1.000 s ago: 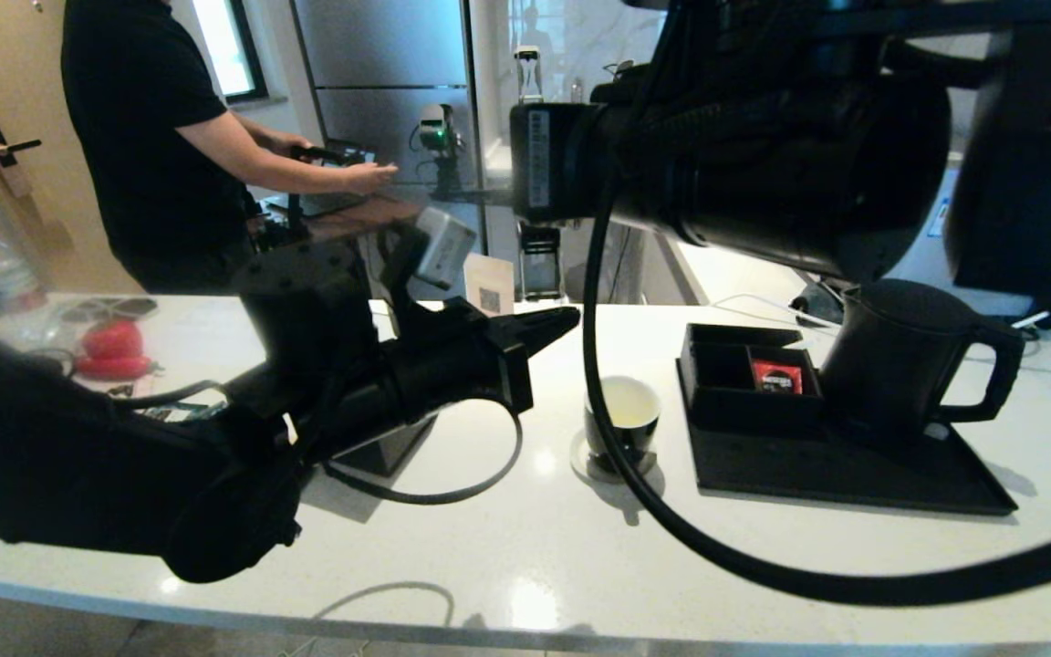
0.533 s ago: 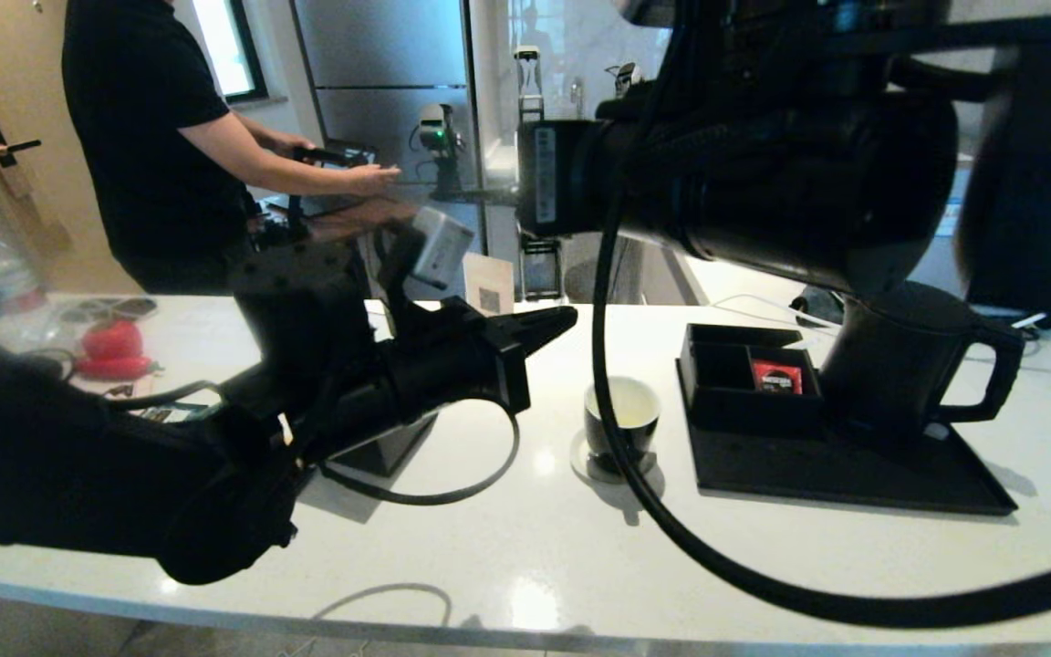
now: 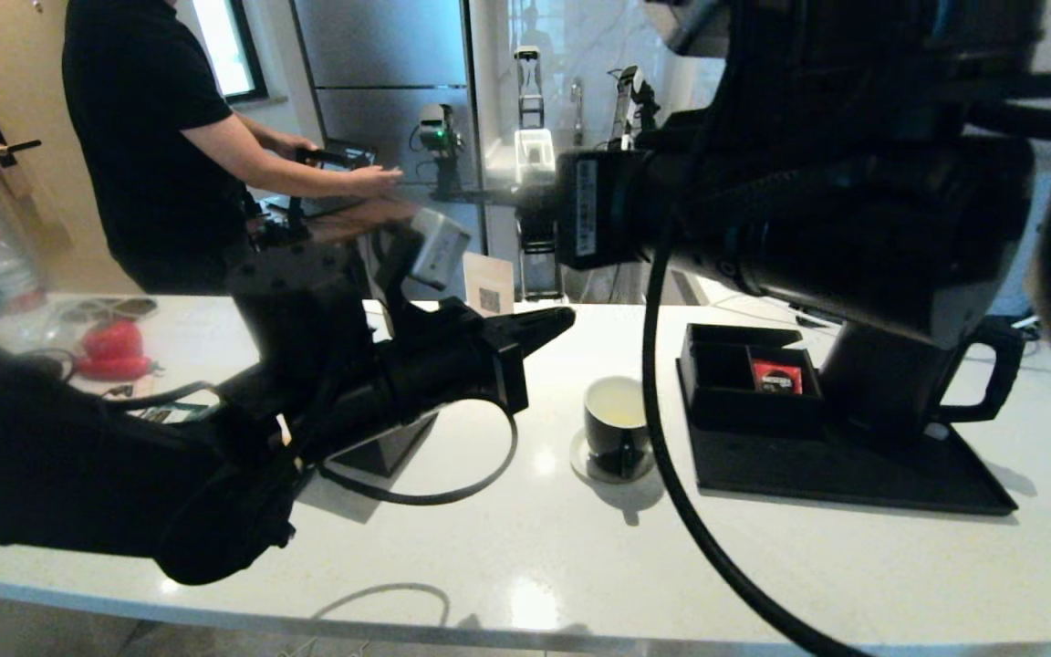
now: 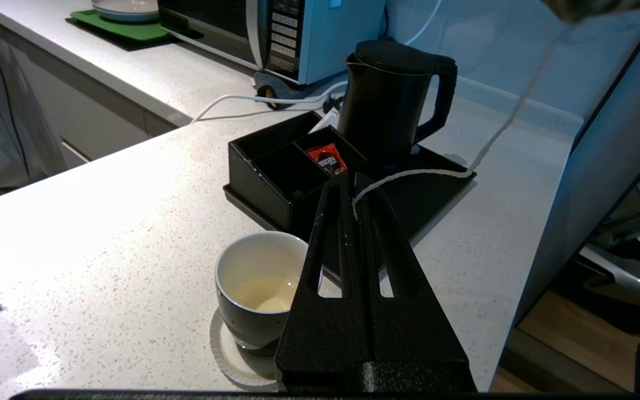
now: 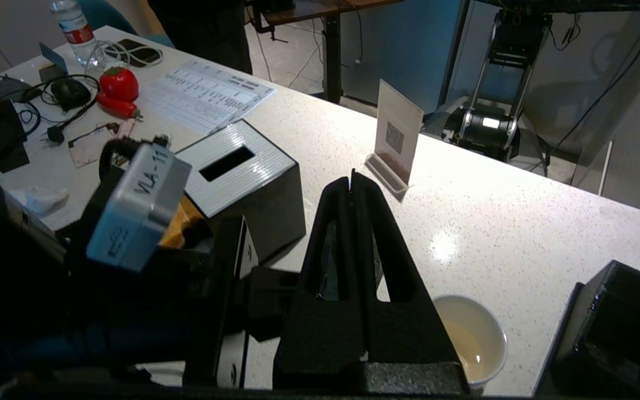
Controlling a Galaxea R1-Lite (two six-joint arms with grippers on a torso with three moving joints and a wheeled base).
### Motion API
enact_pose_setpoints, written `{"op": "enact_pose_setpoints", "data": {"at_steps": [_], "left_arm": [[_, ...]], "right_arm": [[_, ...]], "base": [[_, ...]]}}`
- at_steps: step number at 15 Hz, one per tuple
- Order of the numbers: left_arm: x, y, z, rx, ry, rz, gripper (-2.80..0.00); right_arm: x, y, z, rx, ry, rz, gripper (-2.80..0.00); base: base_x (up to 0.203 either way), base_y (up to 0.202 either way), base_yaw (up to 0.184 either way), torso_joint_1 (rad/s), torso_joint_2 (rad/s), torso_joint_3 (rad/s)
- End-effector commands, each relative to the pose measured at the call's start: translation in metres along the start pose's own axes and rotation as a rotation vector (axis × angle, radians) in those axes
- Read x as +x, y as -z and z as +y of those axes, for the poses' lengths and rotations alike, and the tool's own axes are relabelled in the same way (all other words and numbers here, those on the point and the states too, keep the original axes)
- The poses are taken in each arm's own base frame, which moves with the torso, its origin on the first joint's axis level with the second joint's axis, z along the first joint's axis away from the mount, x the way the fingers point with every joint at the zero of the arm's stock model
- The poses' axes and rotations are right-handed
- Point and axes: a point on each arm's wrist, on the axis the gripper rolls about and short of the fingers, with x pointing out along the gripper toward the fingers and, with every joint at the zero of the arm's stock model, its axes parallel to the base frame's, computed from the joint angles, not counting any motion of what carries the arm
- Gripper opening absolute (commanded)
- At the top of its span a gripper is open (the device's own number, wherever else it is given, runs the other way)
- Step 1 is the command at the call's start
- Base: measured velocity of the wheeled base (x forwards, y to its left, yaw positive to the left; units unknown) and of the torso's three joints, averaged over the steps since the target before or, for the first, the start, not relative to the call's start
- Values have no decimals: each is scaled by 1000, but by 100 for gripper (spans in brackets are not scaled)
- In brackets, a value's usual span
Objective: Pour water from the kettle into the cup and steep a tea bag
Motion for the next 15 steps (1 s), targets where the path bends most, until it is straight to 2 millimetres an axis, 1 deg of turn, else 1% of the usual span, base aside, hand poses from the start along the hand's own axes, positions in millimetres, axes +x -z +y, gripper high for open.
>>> {"op": "enact_pose_setpoints", "data": {"at_steps": [1,4,15], "left_arm": [[0,-1,0,1,3,-7,-280],[0,-2,0,2,4,-9,-280],[3,1,1,-2,3,-3,-280]], "right_arm": [[-11,1,-4,-2,1,5,-280],[-15,8,-7,-1,1,11,-280],[-7,44,-4,28,5,-29,-280]], "base": [[0,0,0,0,0,0],[0,0,0,0,0,0],[0,0,0,0,0,0]]}}
